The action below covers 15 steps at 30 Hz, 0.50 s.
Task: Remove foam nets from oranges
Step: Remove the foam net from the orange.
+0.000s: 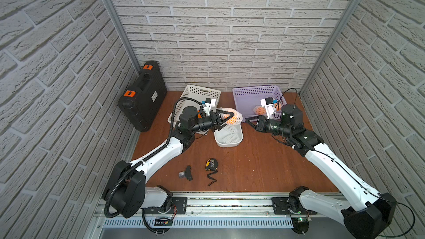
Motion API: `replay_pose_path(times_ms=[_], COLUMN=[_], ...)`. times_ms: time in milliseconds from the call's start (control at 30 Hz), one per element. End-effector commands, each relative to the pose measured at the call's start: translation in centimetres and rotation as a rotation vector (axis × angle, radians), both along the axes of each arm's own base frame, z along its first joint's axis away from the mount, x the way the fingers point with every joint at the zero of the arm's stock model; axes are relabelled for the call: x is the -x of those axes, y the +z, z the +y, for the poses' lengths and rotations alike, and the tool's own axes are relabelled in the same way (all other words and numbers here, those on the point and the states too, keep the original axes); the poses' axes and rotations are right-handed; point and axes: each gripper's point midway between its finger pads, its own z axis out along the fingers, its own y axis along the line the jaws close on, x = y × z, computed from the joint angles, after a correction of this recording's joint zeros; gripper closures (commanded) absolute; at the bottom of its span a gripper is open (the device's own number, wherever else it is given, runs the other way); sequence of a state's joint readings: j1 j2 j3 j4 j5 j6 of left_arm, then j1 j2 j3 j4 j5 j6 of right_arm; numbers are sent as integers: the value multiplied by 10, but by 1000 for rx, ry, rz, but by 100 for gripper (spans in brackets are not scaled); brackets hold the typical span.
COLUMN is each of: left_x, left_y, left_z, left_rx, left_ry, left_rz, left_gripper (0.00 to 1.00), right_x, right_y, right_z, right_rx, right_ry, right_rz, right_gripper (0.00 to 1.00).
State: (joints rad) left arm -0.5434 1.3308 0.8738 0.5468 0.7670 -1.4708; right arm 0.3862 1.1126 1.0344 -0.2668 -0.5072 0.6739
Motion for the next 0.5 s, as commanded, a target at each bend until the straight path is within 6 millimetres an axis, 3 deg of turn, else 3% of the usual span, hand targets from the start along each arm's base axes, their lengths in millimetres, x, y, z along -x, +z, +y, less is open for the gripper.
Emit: replay_pose_path(times_ms=[0,467], left_x=[0,2], left_y=[18,16], left_z=[2,-6], left_rx=[43,49], left_ry=[-1,-19], left_rz=[-60,-51], left_gripper=[44,44], right_x=[3,2], right_y=[14,25], right_z=[10,24], right_rx=[-17,-92], right_ry=[65,117], right_rz=[-30,-44], right_gripper=[90,88])
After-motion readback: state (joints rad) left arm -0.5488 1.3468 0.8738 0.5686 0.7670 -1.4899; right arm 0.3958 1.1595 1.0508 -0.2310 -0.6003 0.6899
